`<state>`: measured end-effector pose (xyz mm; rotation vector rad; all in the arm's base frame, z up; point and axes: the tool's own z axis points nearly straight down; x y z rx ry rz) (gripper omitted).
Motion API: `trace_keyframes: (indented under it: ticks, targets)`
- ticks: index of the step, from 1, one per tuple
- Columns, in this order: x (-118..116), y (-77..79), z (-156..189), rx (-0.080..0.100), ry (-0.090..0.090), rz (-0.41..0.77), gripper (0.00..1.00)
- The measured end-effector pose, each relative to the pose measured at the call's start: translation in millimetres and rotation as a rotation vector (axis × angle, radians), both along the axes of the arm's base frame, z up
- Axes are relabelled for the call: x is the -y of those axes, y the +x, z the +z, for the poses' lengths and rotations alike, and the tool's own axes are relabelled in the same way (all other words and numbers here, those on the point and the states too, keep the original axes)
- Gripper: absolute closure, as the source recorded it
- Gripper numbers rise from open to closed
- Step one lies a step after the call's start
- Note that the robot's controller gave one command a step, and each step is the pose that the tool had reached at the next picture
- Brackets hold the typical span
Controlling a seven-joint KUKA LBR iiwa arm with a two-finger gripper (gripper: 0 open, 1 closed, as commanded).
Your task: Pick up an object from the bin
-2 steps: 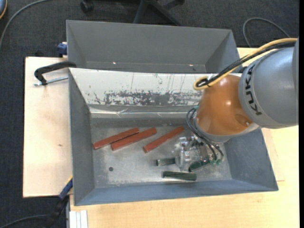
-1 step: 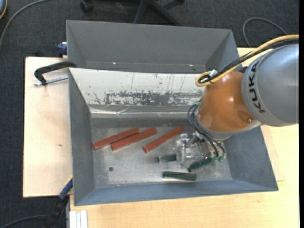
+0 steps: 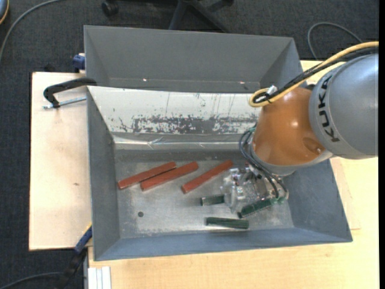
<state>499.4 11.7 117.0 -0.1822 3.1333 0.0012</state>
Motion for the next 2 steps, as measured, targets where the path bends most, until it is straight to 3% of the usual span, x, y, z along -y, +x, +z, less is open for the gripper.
trace_keyframes:
  ticks: [2]
  targets:
    - [-0.1,0.7,30.0,0.004,0.000,0.000,1.00]
